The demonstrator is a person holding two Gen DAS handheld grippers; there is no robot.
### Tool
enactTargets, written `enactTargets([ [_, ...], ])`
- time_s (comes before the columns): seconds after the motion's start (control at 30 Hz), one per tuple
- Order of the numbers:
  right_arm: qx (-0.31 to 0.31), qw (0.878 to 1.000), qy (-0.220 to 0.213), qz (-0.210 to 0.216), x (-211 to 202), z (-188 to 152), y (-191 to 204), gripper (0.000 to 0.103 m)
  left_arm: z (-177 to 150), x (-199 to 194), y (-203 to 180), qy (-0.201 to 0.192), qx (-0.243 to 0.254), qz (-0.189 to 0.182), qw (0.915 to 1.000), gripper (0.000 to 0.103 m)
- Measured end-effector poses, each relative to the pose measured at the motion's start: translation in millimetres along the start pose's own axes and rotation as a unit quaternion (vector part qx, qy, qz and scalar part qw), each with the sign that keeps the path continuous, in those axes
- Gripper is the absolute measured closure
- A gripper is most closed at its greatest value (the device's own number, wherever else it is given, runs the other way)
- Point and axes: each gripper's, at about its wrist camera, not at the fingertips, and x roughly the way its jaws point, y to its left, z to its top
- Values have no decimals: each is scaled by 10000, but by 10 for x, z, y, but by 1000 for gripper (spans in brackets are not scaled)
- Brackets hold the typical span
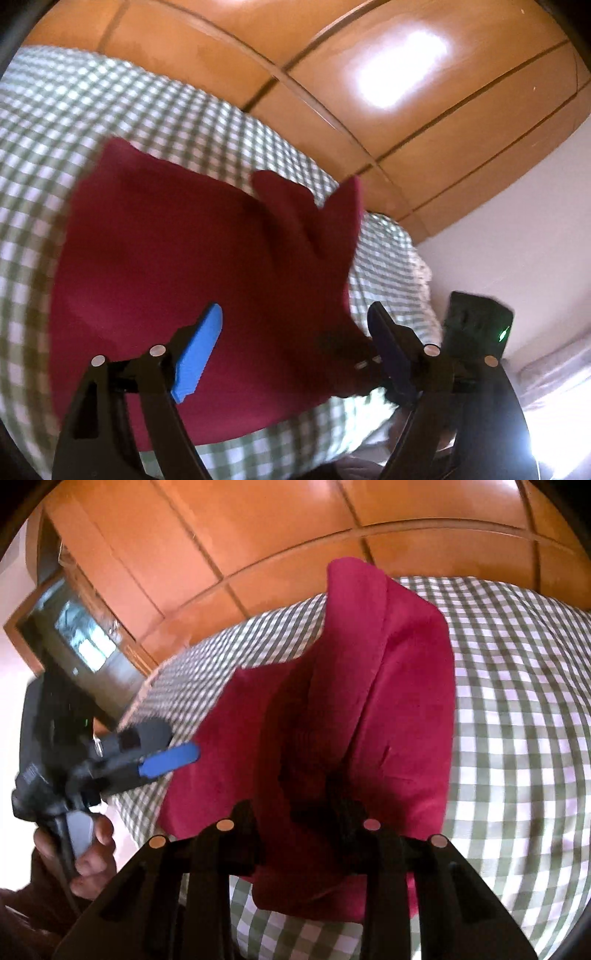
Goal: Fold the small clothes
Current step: 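Grasp the folded sweatshirt edge with the right tool while the left tool grasps it too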
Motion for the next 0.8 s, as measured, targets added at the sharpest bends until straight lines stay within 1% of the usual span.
enactTargets([
  [0.07,-56,10000,0,-66,29,-14,20,74,37,97,8,80,-94,-11,9999,19],
  [0.1,-117,9999,-6,-115,30,-24,37,74,66,170,14,190,-178,-98,9996,19],
  [0.17,-346,9991,-4,-258,52,-42,114,74,101,281,-3,315,-331,-183,9988,19],
  [0.2,-502,9981,-17,-360,59,-62,156,74,102,317,-42,346,-321,-220,9986,19],
  [0.23,-563,9977,-18,-390,75,-72,159,74,119,344,-81,369,-265,-256,9986,19],
  [0.27,-638,9971,-24,-426,86,-83,177,74,143,384,-125,398,-174,-271,9987,15],
  [0.3,-721,9963,-54,-464,92,-96,205,73,174,454,-204,476,-1,-252,9985,13],
  [0.43,-1074,9920,-156,-640,145,-145,333,73,276,727,-282,739,246,-36,9970,13],
  [0.53,-1267,9892,-202,-714,157,-196,368,73,358,961,-334,1017,348,-14,9942,16],
  [0.63,-1379,9873,-255,-744,181,-256,389,72,364,1118,-481,1174,636,188,9909,16],
  [0.67,-1377,9874,-275,-722,181,-261,383,69,352,1167,-548,1164,806,373,9892,19],
  [0.7,-1356,9881,-302,-668,170,-272,374,66,325,1184,-576,1150,958,549,9872,36],
  [0.73,-1326,9888,-317,-606,153,-284,362,60,313,1209,-592,1167,1115,746,9841,44],
  [0.77,-1303,9894,-320,-554,129,-295,347,57,298,1255,-597,1187,1282,1027,9792,65],
  [0.8,-1253,9906,-298,-462,94,-300,318,47,301,1285,-578,1177,1318,1107,9780,71],
])
